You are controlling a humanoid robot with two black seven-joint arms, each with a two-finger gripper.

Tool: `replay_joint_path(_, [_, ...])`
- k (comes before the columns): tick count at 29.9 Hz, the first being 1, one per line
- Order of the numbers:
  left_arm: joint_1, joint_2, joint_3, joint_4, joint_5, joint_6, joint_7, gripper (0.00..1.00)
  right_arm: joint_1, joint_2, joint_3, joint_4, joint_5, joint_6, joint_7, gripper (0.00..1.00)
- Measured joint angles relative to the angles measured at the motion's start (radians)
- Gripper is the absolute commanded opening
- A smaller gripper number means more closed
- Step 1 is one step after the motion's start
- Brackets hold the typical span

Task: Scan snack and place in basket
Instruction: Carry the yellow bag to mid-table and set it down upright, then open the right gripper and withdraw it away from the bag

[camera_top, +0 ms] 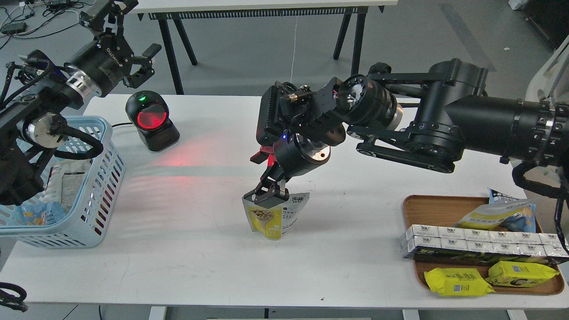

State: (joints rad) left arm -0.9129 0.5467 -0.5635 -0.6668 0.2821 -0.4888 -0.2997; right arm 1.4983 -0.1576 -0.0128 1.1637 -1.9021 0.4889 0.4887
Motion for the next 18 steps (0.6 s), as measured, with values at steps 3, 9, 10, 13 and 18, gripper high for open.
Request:
replay_joint_path(3, [-0.001, 0.001, -0.003, 0.028, 0.000, 0.000, -0.046, 1.00, 0.003, -0.025, 0.047, -0.050, 0.070, 0.000, 0.000, 1.00])
replay_joint_path(9, [-0.007, 0.003, -0.001, 0.050, 0.007, 0.000, -0.178, 1.00, -0.016, -0.131, 0.142, -0.124, 0.235, 0.000, 0.000, 1.00])
replay_joint_path(10, [-0.009, 0.004, 0.000, 0.050, 0.009, 0.000, -0.183, 1.00, -0.022, -0.152, 0.161, -0.137, 0.272, 0.000, 0.000, 1.00])
replay_joint_path(13, [-0.017, 0.007, 0.001, 0.050, 0.011, 0.000, -0.188, 1.00, -0.040, -0.206, 0.207, -0.168, 0.376, 0.000, 0.000, 1.00])
replay_joint_path(18, [-0.033, 0.008, 0.002, 0.050, 0.037, 0.000, -0.189, 1.00, -0.057, -0.298, 0.246, -0.183, 0.483, 0.000, 0.000, 1.00])
